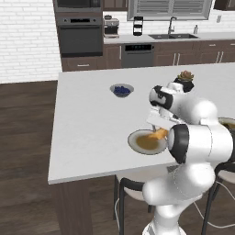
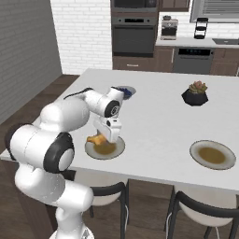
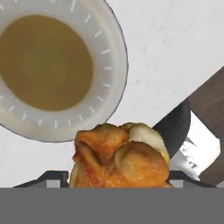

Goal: Pick the chicken drumstick and squash from their plates and place them in the bowl. Then put the bowl in the fridge.

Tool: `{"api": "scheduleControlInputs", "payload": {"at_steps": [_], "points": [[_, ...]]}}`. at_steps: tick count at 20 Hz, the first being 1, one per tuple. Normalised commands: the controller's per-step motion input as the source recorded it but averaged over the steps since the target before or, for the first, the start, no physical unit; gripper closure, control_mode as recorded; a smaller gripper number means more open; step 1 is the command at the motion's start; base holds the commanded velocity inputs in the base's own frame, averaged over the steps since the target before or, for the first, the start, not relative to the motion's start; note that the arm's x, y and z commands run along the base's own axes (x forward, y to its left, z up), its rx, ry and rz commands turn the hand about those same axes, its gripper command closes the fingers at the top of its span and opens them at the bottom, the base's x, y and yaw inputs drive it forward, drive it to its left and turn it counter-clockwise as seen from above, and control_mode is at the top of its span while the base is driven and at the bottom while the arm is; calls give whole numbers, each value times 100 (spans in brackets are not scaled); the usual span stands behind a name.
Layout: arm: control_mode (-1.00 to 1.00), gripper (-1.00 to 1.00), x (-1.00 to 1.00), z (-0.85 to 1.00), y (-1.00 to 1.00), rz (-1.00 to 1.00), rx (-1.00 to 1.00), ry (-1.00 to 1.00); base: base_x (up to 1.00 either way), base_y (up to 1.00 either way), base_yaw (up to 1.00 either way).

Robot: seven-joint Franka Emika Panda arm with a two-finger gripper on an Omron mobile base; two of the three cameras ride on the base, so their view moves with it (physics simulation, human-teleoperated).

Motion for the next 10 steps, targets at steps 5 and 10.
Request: {"api": "scheduleControlInputs", "payload": {"at_steps": [5,10], "points": [[-100,100,-100,87,6,13,1,-2,0,0,0],[-100,100,-79,60,12,1,3,-10,0,0,0]]}}
